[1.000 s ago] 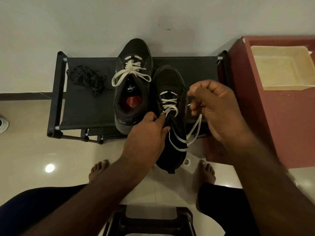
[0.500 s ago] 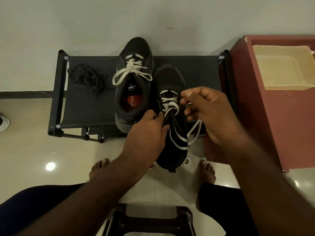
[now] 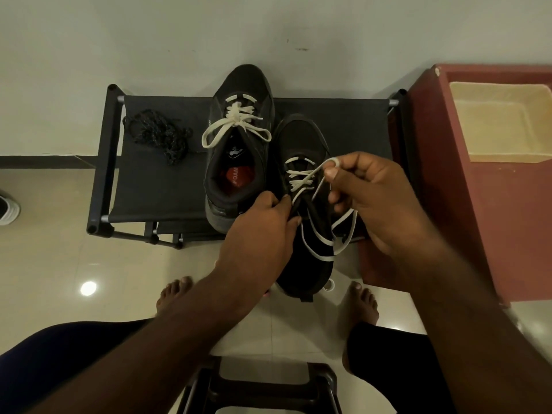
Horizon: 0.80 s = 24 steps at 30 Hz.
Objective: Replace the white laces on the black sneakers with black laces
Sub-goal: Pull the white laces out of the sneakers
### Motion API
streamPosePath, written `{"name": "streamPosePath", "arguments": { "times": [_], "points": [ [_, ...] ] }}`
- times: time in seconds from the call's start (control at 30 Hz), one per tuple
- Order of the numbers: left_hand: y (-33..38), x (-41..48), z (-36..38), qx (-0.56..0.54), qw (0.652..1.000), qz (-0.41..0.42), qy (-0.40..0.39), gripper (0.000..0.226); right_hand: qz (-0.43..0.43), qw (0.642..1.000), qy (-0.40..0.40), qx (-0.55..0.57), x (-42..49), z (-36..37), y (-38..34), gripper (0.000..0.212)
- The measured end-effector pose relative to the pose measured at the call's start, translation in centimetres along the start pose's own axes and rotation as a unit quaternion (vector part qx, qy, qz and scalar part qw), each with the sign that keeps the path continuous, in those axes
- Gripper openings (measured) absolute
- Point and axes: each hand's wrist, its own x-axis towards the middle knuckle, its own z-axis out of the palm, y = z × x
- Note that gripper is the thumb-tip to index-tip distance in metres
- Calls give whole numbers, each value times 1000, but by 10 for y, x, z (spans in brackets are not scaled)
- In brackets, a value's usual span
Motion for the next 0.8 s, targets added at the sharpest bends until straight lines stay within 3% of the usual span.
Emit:
{"name": "streamPosePath", "arguments": {
  "times": [0.07,0.2,0.33,0.5,0.57,0.73,0.8],
  "points": [
    [0,0,0,-2,1000,2,2,40,4,1000,8,-2,0,-2,1,8],
    [-1,1,2,-4,1000,0,1,39,24,992,-66,-108,-3,-2,4,9],
    [0,0,2,-3,1000,3,1,39,-1,980,-59,-191,-3,4,7,14],
    [1,0,-1,-9,1000,-1,-2,42,-28,996,62,-62,2,-1,2,19],
    [1,1,0,-9,1000,0,-4,42,-17,996,71,-51,1,-2,1,23],
    [1,1,1,-7,1000,3,2,38,8,989,-45,-140,-3,0,4,12],
    [1,1,1,-6,1000,4,2,38,-13,983,-47,-178,-3,2,6,8]
  ]
}}
